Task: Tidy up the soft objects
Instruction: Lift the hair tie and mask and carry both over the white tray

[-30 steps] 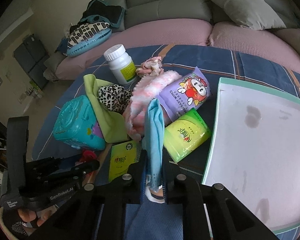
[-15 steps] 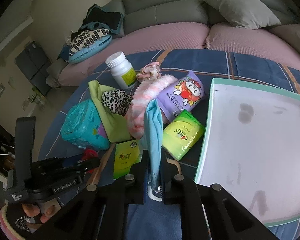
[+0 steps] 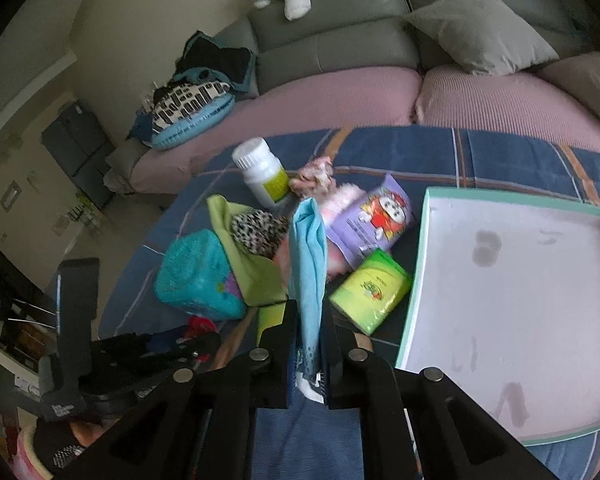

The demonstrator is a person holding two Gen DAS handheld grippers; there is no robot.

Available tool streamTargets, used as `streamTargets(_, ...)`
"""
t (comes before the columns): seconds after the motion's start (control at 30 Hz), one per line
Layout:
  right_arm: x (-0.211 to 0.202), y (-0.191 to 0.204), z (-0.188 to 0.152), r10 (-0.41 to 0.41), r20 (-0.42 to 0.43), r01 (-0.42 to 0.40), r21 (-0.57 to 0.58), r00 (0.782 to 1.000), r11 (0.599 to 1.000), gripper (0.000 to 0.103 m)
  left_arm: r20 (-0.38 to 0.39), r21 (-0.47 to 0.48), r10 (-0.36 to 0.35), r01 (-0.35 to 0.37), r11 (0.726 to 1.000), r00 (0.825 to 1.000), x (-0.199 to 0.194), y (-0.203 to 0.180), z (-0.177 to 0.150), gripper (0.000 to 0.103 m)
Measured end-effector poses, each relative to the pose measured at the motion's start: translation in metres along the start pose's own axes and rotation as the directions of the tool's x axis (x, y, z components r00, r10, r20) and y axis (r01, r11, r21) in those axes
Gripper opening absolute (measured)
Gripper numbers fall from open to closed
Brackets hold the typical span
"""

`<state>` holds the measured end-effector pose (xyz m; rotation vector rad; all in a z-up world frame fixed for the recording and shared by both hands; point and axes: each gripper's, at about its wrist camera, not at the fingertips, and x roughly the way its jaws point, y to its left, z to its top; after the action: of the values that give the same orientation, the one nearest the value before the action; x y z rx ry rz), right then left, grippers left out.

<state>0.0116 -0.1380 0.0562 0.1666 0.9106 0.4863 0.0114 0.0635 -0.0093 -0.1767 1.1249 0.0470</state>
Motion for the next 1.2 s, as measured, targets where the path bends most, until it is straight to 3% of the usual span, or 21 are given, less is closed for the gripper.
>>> streamTargets(0.4, -0.046, 0.011, 0.017, -0.036, 0.104, 0.038, -0.011, 0.994, 0.999, 0.009, 0.071, 0.016, -0.007, 0.006, 1.000, 0.997, -0.053, -0.011, -0.005, 0.041)
streamTargets(0.67, -0.085, 0.003, 0.029, -0.086, 0.195, 0.088, 0.001, 0.977, 0.996, 0.009, 0.161, 0.060, -0.040, 0.031, 0.998, 0.986, -0.083, -0.038, 0.013, 0.041)
streamTargets(1.0, -0.124, -0.054, 0.050, -0.212, 0.272, 0.188, 0.111, 0.939, 0.976, 0.009, 0.283, 0.134, -0.093, 0.056, 0.989, 0.955, -0.127, -0.096, 0.057, 0.041)
streamTargets(1.2, -0.140, -0.097, 0.049, -0.320, 0.271, 0.278, 0.181, 0.908, 0.943, 0.009, 0.292, 0.183, -0.150, 0.099, 0.978, 0.945, -0.125, -0.138, 0.074, 0.041)
